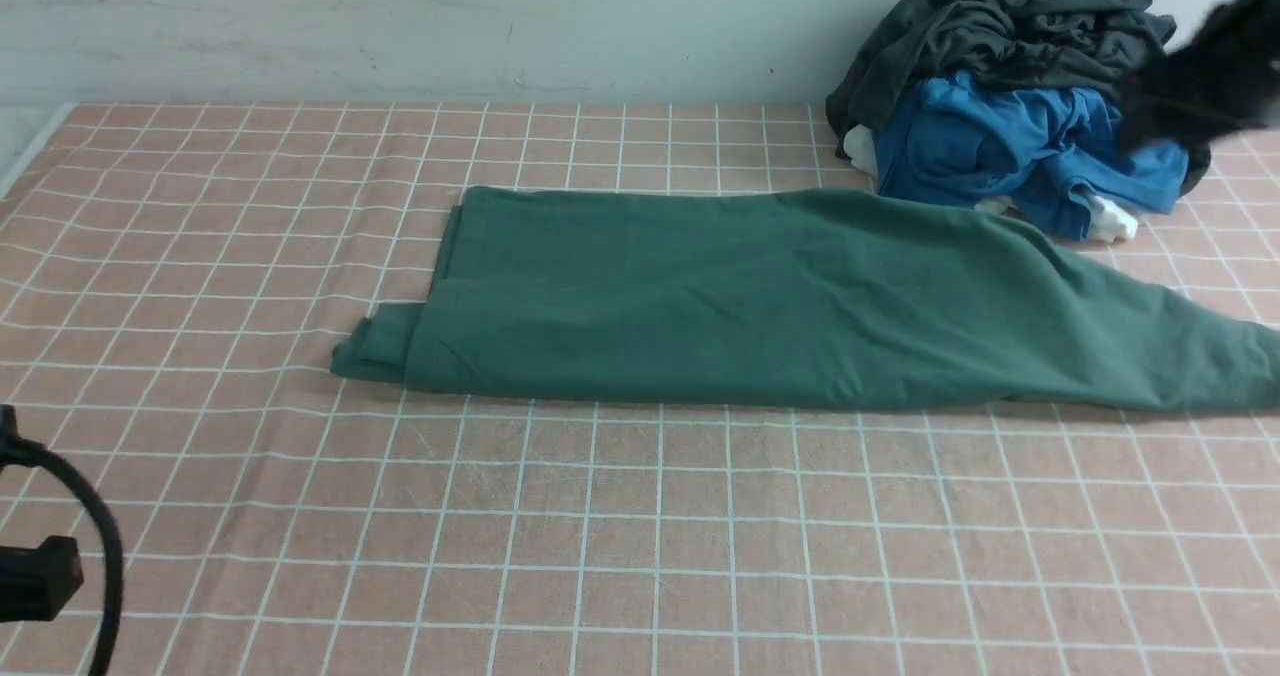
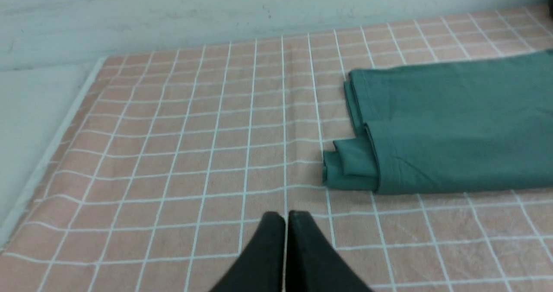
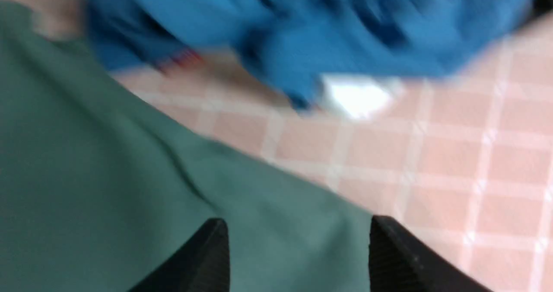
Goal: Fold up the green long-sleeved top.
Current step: Use the right arm to clamp the right edge of the fabric
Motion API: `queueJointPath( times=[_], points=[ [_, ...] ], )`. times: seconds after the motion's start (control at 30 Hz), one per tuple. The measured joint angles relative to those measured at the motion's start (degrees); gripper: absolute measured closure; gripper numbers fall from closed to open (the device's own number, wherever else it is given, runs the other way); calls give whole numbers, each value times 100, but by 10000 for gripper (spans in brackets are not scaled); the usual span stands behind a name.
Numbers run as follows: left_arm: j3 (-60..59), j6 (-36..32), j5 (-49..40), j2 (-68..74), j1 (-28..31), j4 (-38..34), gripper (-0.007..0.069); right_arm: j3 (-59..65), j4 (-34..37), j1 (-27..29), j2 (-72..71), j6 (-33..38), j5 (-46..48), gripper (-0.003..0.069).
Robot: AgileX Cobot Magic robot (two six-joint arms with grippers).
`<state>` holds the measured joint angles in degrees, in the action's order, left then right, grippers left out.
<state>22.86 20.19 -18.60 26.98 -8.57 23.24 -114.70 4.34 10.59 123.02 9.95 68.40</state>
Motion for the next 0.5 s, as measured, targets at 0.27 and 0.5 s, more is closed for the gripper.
queueJointPath(
  times=[0.27,0.5],
  points=[
    [0,43,-253,-327,0,-5,627,1557,-171,858,-21,-488,157,228],
    [0,48,-241,-327,0,-5,627,2391,29,931,48,-508,-834,228]
  ],
)
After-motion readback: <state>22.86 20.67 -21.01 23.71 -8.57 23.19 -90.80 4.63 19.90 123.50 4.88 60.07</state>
